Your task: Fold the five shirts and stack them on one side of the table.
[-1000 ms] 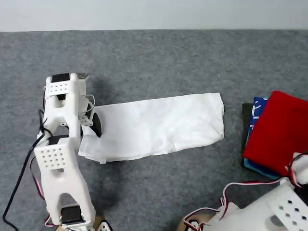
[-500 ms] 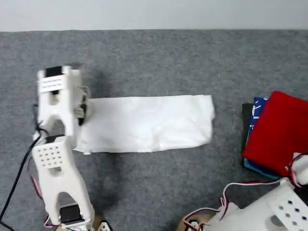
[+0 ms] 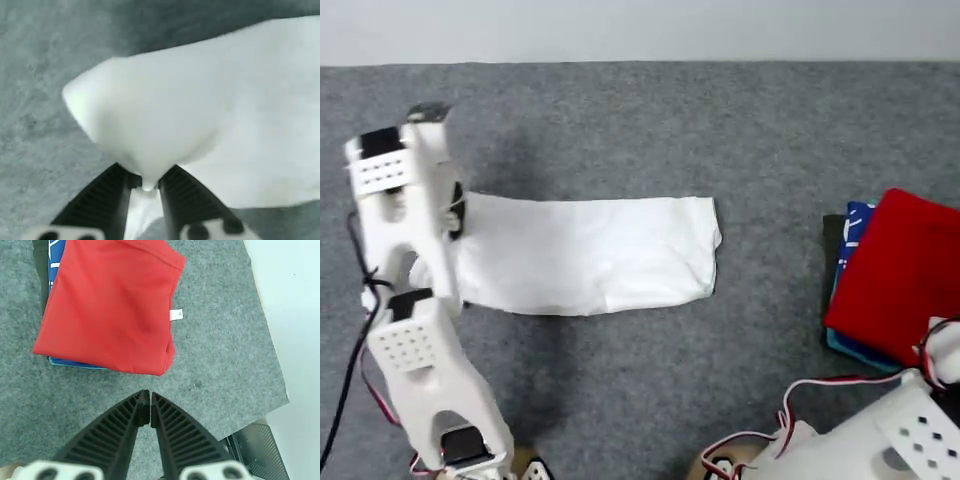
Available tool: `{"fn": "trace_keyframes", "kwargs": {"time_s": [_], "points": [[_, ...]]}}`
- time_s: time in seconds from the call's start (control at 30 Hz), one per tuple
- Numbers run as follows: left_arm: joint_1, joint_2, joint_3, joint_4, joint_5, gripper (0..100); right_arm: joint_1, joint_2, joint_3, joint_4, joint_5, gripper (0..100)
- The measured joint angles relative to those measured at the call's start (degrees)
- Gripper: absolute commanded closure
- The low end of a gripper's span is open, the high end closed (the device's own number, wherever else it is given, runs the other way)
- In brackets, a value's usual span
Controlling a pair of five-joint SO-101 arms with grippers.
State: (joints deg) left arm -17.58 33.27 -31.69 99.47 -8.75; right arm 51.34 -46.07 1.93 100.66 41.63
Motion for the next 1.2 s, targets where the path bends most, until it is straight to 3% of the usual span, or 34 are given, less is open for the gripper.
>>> {"fn": "trace_keyframes", "kwargs": {"time_s": [0.3,0.63,1.03,1.2], "points": [[18.99,-14.24,3.87,0.00,2.90,100,0.00,0.00,0.00,0.00,0.00,98.7],[37.63,-8.09,-9.32,0.09,8.79,100,0.00,0.00,0.00,0.00,0.00,98.7],[45.71,16.44,-33.49,0.18,10.81,99,0.00,0.00,0.00,0.00,0.00,98.7],[48.26,20.92,-37.71,0.18,12.13,85,0.00,0.00,0.00,0.00,0.00,98.7]]}}
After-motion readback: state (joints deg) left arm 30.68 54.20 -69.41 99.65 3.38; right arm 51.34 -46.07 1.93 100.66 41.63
